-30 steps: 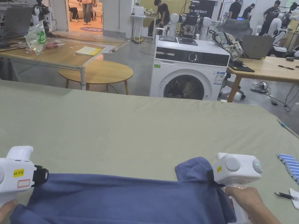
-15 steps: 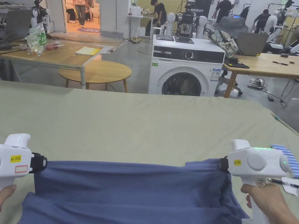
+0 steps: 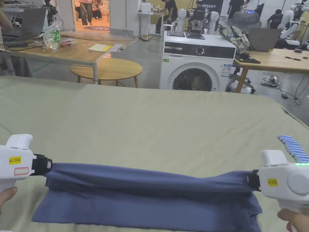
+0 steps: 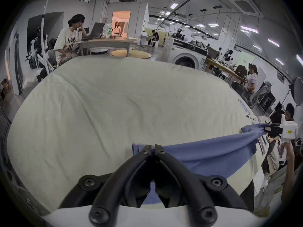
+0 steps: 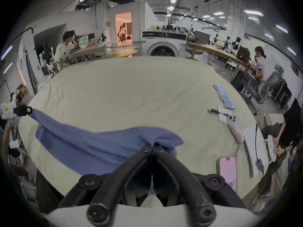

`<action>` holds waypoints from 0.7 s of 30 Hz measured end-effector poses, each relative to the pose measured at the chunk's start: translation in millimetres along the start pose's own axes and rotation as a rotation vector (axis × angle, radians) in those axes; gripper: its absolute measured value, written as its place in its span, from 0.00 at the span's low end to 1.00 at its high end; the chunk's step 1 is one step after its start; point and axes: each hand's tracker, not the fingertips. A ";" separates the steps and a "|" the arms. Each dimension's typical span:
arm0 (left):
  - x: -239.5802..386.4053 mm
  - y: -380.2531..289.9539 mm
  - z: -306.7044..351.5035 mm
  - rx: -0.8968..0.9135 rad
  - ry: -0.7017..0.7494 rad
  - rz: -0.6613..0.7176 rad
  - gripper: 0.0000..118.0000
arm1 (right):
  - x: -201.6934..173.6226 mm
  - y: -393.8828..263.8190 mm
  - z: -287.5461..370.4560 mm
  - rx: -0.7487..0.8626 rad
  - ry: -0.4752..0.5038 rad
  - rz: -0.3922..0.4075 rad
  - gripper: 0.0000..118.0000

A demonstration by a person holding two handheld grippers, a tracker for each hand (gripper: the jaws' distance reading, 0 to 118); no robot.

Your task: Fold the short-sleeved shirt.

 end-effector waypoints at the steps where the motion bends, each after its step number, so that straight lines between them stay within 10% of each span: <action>1: -0.4 -7.2 0.0 -0.018 -0.003 0.007 0.00 | -1.3 -8.2 0.5 -0.035 -0.003 0.000 0.00; 17: -5.3 -81.9 -36.4 -0.196 0.075 0.014 0.00 | -2.2 -82.8 -53.8 -0.210 -0.046 0.022 0.01; 21: -6.7 -76.6 -27.9 -0.162 0.013 0.131 0.13 | -3.7 -74.1 -42.0 -0.197 -0.068 0.015 0.09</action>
